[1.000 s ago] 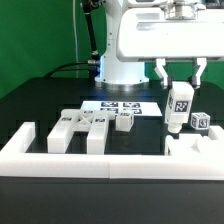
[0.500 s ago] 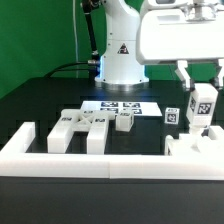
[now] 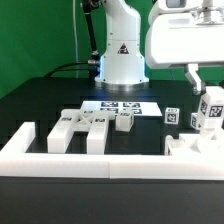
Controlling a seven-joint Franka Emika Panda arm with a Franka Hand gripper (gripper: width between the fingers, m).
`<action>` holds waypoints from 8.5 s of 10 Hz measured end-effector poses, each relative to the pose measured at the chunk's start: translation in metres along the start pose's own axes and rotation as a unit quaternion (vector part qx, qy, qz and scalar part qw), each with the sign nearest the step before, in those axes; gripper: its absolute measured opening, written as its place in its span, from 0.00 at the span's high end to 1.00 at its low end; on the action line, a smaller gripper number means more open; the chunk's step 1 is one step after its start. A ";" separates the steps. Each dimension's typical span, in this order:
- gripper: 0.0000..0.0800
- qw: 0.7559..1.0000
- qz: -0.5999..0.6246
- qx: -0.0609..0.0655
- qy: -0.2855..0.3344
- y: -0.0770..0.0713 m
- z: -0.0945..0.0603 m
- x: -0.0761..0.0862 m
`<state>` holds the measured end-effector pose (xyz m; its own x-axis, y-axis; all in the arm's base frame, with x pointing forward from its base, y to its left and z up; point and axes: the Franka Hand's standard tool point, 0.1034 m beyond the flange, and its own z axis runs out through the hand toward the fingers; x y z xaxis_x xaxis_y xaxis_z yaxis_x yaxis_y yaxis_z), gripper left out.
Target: Assemble chair
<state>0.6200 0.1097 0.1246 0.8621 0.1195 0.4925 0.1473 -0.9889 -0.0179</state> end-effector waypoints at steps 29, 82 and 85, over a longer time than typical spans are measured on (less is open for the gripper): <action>0.32 0.998 -0.025 0.004 0.055 -0.017 0.030 -0.014; 0.63 0.786 0.564 -0.130 -0.217 -0.014 0.041 0.002; 0.63 0.773 0.582 -0.133 -0.214 -0.015 0.041 0.002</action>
Offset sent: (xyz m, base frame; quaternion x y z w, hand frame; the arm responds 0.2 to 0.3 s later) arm 0.0000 0.0000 0.0000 0.0000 0.0000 0.0000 1.0000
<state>0.6391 0.1287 0.0898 0.4243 -0.9037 -0.0570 -0.9055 -0.4237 -0.0239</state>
